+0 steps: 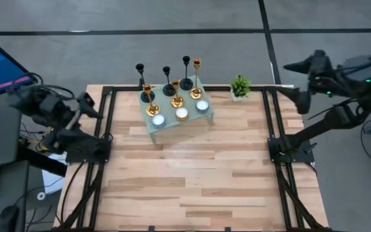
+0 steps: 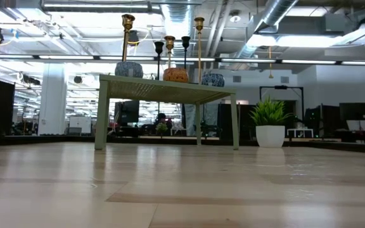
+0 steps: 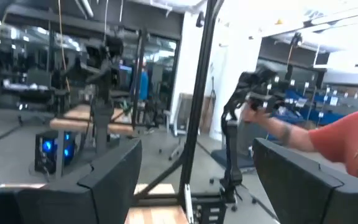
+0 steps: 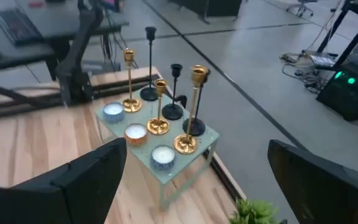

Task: Pick & Place candle stick holders
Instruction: Return to Home Position

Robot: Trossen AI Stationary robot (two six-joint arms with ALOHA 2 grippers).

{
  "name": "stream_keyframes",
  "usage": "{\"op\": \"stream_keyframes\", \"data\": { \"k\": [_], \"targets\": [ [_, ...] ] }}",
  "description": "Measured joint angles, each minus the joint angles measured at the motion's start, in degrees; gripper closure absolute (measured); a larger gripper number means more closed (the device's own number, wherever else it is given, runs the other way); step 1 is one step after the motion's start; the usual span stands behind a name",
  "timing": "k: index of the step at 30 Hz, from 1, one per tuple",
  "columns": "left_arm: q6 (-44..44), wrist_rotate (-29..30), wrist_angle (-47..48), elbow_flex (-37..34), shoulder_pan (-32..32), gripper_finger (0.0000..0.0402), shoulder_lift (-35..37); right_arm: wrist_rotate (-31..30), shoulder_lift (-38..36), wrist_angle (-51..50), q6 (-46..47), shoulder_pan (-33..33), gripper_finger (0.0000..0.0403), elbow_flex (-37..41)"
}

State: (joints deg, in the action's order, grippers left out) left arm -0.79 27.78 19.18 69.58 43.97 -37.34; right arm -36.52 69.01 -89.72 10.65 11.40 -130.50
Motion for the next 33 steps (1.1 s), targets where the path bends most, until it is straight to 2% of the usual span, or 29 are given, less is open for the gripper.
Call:
{"op": "stream_keyframes", "data": {
  "k": [5, 10, 13, 18, 23, 26, 29, 33],
  "targets": [
    [-0.33, -0.71, 4.31, 0.05, -3.30, 0.0094, 1.56, -5.08, -11.38, -0.25, 5.58, 0.93, 0.0022, 11.90],
    [-3.05, -0.70, 6.29, -1.93, -5.36, 0.0094, 2.59, -7.59, -25.11, 3.21, 12.55, 1.40, 0.0022, 30.54],
    [-5.88, -0.57, 5.83, -6.81, -6.27, 0.0094, 4.20, -7.56, -33.85, 10.06, 14.57, 1.40, 0.0022, 44.23],
    [-11.34, -0.87, -0.21, -18.41, -8.11, 0.0094, 7.92, -9.29, -48.36, 25.54, 13.62, 1.40, 0.0022, 66.16],
    [-13.40, -1.24, -9.35, -29.74, -8.73, 0.0094, 14.07, -10.09, -61.84, 37.52, 13.50, 1.40, 0.0022, 83.50],
    [-13.65, -1.34, -13.42, -34.68, -8.70, 0.0094, 18.15, -10.11, -68.93, 41.40, 14.18, 1.33, 0.0022, 90.54],
    [-13.67, -1.43, -15.53, -38.12, -8.68, 0.0094, 22.72, -11.62, -68.62, 39.02, 16.30, 1.26, 0.0022, 93.32],
    [-13.28, -2.39, -15.27, -42.03, -8.67, 0.0094, 29.23, -12.66, -66.66, 42.35, 15.93, 1.35, 0.0022, 94.31]
  ]
}}
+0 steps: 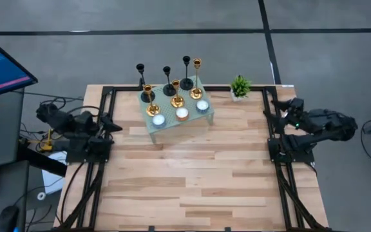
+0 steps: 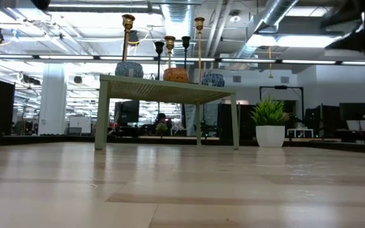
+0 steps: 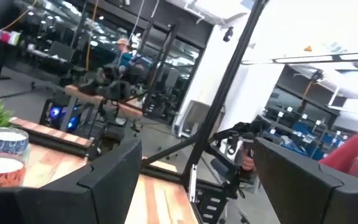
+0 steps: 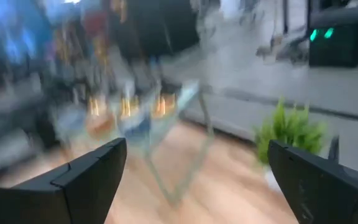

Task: Pick & Place candle stick holders
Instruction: Return to Home Position

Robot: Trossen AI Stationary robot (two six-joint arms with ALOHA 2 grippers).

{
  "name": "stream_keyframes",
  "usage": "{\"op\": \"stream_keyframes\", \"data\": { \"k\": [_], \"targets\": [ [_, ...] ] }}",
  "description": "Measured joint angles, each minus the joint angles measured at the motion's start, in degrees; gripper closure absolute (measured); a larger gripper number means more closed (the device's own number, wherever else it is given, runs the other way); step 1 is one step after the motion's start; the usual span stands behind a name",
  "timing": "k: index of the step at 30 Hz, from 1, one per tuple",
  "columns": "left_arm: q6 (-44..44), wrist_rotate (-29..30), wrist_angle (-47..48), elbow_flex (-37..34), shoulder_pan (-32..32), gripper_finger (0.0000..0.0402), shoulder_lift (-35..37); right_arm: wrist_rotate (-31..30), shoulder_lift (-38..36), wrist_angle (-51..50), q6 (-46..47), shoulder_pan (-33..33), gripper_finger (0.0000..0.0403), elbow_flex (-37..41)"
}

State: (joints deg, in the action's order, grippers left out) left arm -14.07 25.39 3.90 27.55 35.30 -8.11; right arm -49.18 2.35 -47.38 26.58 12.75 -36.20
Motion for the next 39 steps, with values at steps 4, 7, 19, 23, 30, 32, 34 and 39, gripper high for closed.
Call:
{"op": "stream_keyframes", "data": {
  "k": [4, 7, 19, 23, 30, 32, 34, 39],
  "targets": [
    [0.07, -1.41, -0.70, -3.74, 0.01, 0.0094, 6.25, -0.94, -0.75, 2.88, 1.17, -0.09, 0.0022, 1.42],
    [-0.13, -1.37, -0.92, -6.87, -0.02, 0.0094, 8.05, -1.06, -1.21, 6.25, 3.09, -0.12, 0.0022, 4.83],
    [-3.31, -1.01, -11.48, -17.79, -0.03, 0.0094, 8.04, -3.40, -2.07, 30.08, 3.99, -0.12, 0.0022, 25.89],
    [-4.62, -1.51, -16.66, -22.01, -0.03, 0.0094, 8.06, -3.84, -2.08, 31.23, 8.19, -0.12, 0.0022, 29.76],
    [-10.09, -1.65, -19.08, -27.28, -0.01, 0.0094, 7.41, -6.29, -1.33, 31.58, 10.50, -0.12, 0.0022, 30.68],
    [-9.98, -1.67, -19.32, -27.28, -0.02, 0.0094, 7.37, -6.61, -1.22, 31.41, 10.48, -0.12, 0.0022, 30.68],
    [-9.94, -1.65, -19.41, -27.26, -0.03, 0.0094, 7.40, -6.63, -1.27, 31.38, 9.76, -0.12, 0.0022, 30.68],
    [-9.94, -1.51, -19.39, -27.23, -0.03, 0.0094, 7.36, -6.49, -1.25, 31.34, 8.15, -0.12, 0.0022, 30.68]
  ]
}}
